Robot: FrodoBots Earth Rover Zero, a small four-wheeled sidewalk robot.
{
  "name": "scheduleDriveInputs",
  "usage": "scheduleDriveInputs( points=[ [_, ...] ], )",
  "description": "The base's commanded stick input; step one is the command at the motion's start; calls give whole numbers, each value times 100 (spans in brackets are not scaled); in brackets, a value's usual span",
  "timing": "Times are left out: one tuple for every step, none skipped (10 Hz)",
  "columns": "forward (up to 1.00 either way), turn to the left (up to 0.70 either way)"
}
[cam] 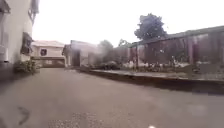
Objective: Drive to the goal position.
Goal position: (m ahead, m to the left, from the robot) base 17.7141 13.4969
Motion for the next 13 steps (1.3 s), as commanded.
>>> scheduleDriveInputs(
  points=[
    [70,0],
    [70,0],
    [70,0],
    [70,0],
    [70,0],
    [70,0],
    [70,0],
    [70,10],
    [70,33],
    [70,34],
    [70,35],
    [70,27],
    [70,3]
  ],
)
